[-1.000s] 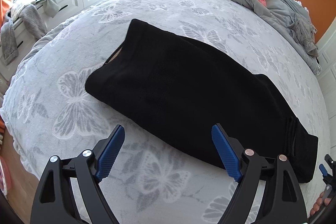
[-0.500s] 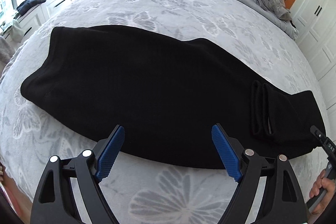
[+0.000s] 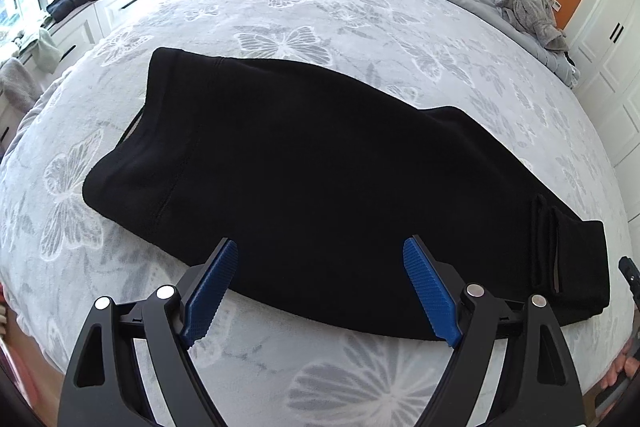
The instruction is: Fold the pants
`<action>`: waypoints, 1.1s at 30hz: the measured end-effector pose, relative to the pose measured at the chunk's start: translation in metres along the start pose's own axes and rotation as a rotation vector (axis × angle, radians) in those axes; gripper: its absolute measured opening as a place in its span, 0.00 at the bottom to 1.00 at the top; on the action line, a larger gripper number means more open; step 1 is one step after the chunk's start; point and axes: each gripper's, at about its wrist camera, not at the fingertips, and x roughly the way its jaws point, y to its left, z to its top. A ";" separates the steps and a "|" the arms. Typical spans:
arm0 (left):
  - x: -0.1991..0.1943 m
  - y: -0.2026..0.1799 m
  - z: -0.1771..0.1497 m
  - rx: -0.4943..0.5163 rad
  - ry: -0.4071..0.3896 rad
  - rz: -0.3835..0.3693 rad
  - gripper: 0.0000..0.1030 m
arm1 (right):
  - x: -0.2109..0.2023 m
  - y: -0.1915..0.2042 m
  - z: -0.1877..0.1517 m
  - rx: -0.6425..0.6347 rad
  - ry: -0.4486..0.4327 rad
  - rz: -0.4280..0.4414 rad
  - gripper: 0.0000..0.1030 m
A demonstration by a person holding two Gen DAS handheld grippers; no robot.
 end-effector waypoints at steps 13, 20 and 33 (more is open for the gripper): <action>-0.010 0.032 0.000 -0.053 -0.018 -0.009 0.80 | 0.057 0.077 0.014 -0.022 0.106 0.145 0.07; -0.009 0.055 0.000 -0.071 0.014 -0.008 0.80 | 0.077 0.107 -0.008 -0.160 0.169 0.039 0.79; -0.014 0.163 0.009 -0.504 0.024 -0.083 0.84 | 0.077 0.127 0.026 -0.136 0.060 0.059 0.15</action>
